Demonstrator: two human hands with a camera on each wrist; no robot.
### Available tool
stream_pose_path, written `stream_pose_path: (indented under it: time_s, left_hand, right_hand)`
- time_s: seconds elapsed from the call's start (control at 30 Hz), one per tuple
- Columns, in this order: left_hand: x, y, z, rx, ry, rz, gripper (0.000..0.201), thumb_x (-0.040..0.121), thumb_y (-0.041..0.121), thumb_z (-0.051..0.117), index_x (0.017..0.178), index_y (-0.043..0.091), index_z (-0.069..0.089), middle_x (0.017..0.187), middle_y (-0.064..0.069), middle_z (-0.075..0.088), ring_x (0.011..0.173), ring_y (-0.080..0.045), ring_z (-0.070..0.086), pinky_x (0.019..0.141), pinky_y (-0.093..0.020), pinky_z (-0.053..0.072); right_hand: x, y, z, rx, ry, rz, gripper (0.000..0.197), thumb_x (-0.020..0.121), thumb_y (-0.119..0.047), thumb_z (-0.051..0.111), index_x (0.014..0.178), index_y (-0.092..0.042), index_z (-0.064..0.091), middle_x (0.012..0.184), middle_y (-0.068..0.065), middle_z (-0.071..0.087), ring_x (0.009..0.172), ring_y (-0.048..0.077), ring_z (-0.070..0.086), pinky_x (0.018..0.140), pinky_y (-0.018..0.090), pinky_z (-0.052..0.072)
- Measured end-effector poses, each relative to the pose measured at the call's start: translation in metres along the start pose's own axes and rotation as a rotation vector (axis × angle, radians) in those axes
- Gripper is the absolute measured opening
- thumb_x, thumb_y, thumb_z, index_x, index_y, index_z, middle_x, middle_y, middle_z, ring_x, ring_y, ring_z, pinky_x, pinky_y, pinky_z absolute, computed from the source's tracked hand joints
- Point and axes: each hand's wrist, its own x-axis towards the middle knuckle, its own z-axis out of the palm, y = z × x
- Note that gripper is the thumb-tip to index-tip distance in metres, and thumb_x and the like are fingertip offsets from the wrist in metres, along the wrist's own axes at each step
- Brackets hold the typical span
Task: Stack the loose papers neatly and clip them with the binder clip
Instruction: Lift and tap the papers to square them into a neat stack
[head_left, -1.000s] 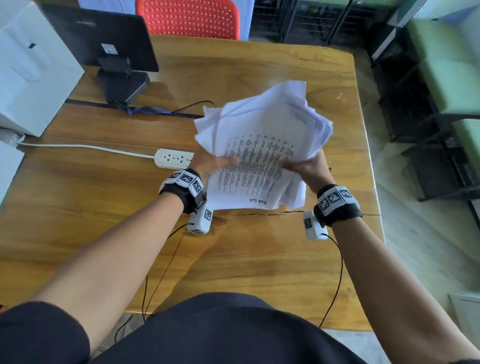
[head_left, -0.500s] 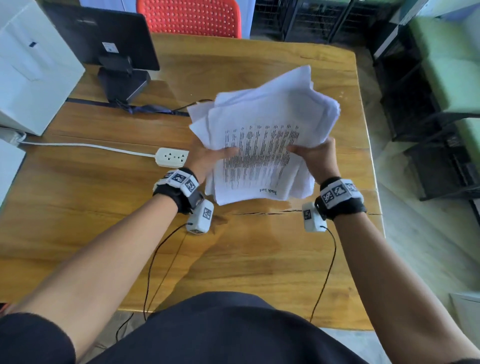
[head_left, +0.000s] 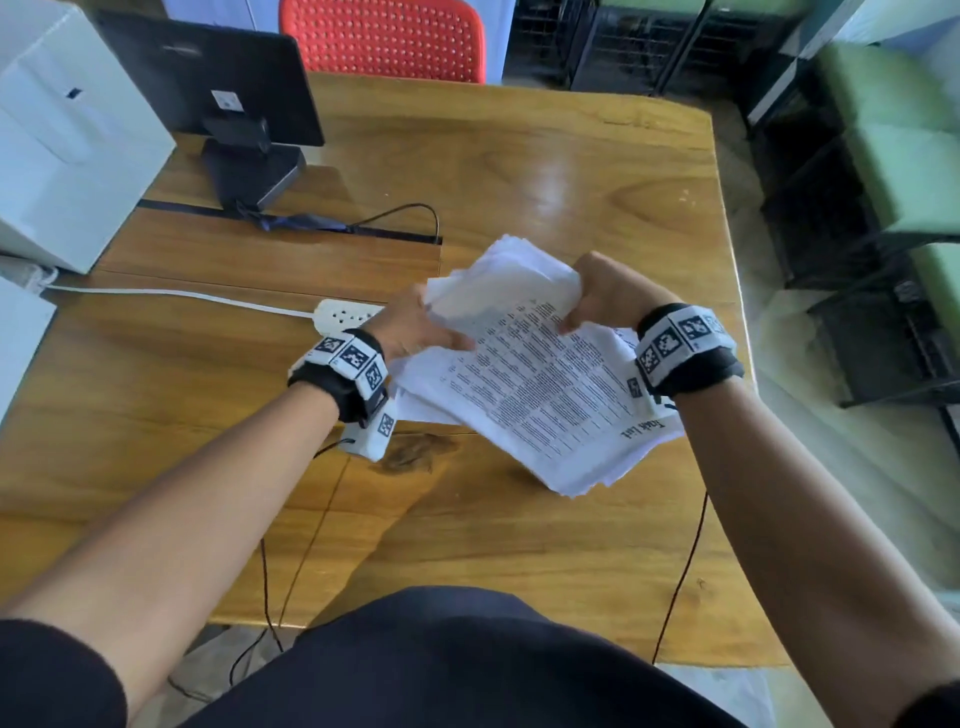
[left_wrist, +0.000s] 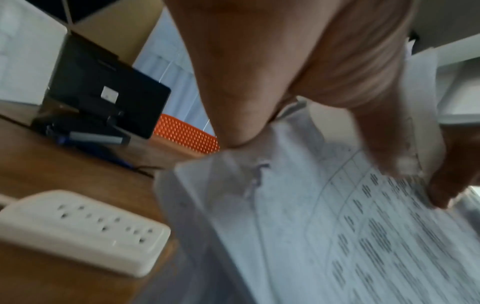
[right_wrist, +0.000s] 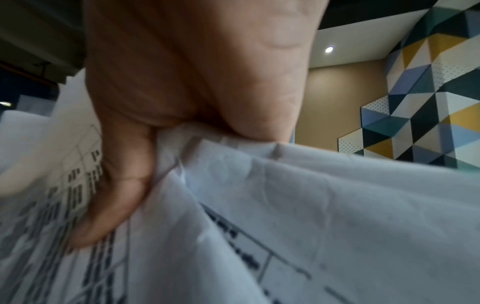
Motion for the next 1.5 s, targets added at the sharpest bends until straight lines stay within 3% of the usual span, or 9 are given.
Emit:
stream_pose_path:
  time_s: [0.13, 0.33, 0.43, 0.57, 0.73, 1.0, 1.13, 1.3, 1.5]
  left_hand:
    - [-0.005, -0.005, 0.01, -0.133, 0.115, -0.056, 0.03, 0.076, -0.004, 0.074, 0.075, 0.014, 0.051, 0.046, 0.03, 0.06, 0.056, 0.02, 0.06, 0.053, -0.001, 0.045]
    - [0.04, -0.098, -0.033, -0.162, 0.251, -0.154, 0.088, 0.037, 0.043, 0.098, 0.111, 0.012, 0.062, 0.109, -0.013, 0.071, 0.105, -0.032, 0.068, 0.088, -0.055, 0.055]
    - [0.017, -0.071, -0.035, -0.195, 0.261, -0.175, 0.061, 0.053, 0.021, 0.095, 0.104, 0.011, 0.064, 0.102, -0.01, 0.072, 0.1, -0.028, 0.068, 0.087, -0.046, 0.057]
    - [0.001, -0.054, -0.03, -0.348, 0.258, -0.145, 0.036, 0.068, -0.01, 0.075, 0.09, 0.017, 0.065, 0.08, 0.011, 0.075, 0.092, -0.007, 0.065, 0.074, -0.022, 0.058]
    - [0.002, -0.058, -0.02, -0.336, 0.359, -0.12, 0.032, 0.071, -0.007, 0.077, 0.097, 0.009, 0.067, 0.097, -0.005, 0.072, 0.103, -0.024, 0.066, 0.092, -0.04, 0.053]
    - [0.006, -0.051, 0.011, -0.4, 0.603, -0.099, 0.034, 0.07, 0.018, 0.086, 0.1, 0.014, 0.069, 0.087, 0.005, 0.071, 0.077, -0.007, 0.068, 0.07, -0.023, 0.055]
    - [-0.001, -0.069, 0.009, -0.327, 0.571, -0.145, 0.059, 0.067, 0.01, 0.086, 0.12, 0.01, 0.06, 0.102, 0.011, 0.07, 0.088, -0.003, 0.069, 0.085, -0.022, 0.055]
    - [-0.004, -0.072, 0.024, -0.238, 0.618, -0.095, 0.032, 0.079, -0.006, 0.07, 0.078, 0.025, 0.061, 0.08, 0.013, 0.062, 0.071, -0.002, 0.058, 0.07, -0.022, 0.049]
    - [-0.009, -0.081, -0.002, -0.13, 0.45, 0.028, 0.051, 0.069, -0.021, 0.063, 0.09, 0.025, 0.063, 0.091, 0.005, 0.065, 0.084, -0.01, 0.063, 0.068, -0.015, 0.053]
  right_hand:
    - [-0.005, 0.019, 0.013, 0.07, 0.058, 0.039, 0.023, 0.059, -0.028, 0.088, 0.064, -0.025, 0.066, 0.073, -0.002, 0.07, 0.068, 0.019, 0.064, 0.062, 0.031, 0.05]
    - [-0.034, 0.095, 0.035, 0.12, 0.133, 0.207, 0.027, 0.052, -0.033, 0.086, 0.069, -0.021, 0.069, 0.067, 0.001, 0.065, 0.063, 0.018, 0.054, 0.059, 0.033, 0.048]
    - [-0.054, 0.123, 0.046, 0.448, 0.293, 0.238, 0.04, 0.06, -0.007, 0.088, 0.095, -0.014, 0.07, 0.08, -0.002, 0.067, 0.068, 0.011, 0.057, 0.057, 0.011, 0.046]
    - [-0.067, 0.146, 0.076, 1.072, 0.154, 0.343, 0.082, 0.061, -0.003, 0.085, 0.132, -0.021, 0.049, 0.11, 0.006, 0.069, 0.096, 0.026, 0.068, 0.082, 0.044, 0.056]
    - [-0.063, 0.129, 0.104, 1.182, 0.287, 0.208, 0.056, 0.061, -0.002, 0.084, 0.11, 0.011, 0.061, 0.103, 0.014, 0.073, 0.094, 0.03, 0.067, 0.087, 0.048, 0.053]
    - [-0.051, 0.087, 0.09, 0.965, 0.77, 0.079, 0.029, 0.082, 0.014, 0.06, 0.102, -0.006, 0.061, 0.092, 0.006, 0.065, 0.073, -0.006, 0.064, 0.068, 0.013, 0.052]
    - [-0.054, 0.097, 0.106, 1.035, 0.74, 0.13, 0.018, 0.072, 0.005, 0.059, 0.091, 0.003, 0.06, 0.065, -0.014, 0.065, 0.059, -0.001, 0.058, 0.059, 0.015, 0.049]
    - [-0.042, 0.088, 0.118, 1.028, 0.758, 0.21, 0.015, 0.076, 0.004, 0.055, 0.079, -0.01, 0.062, 0.068, -0.004, 0.06, 0.055, -0.004, 0.053, 0.061, 0.021, 0.046]
    - [-0.044, 0.102, 0.112, 1.089, 0.702, 0.173, 0.021, 0.061, 0.002, 0.049, 0.076, -0.007, 0.059, 0.062, -0.01, 0.063, 0.06, 0.005, 0.055, 0.06, 0.021, 0.047]
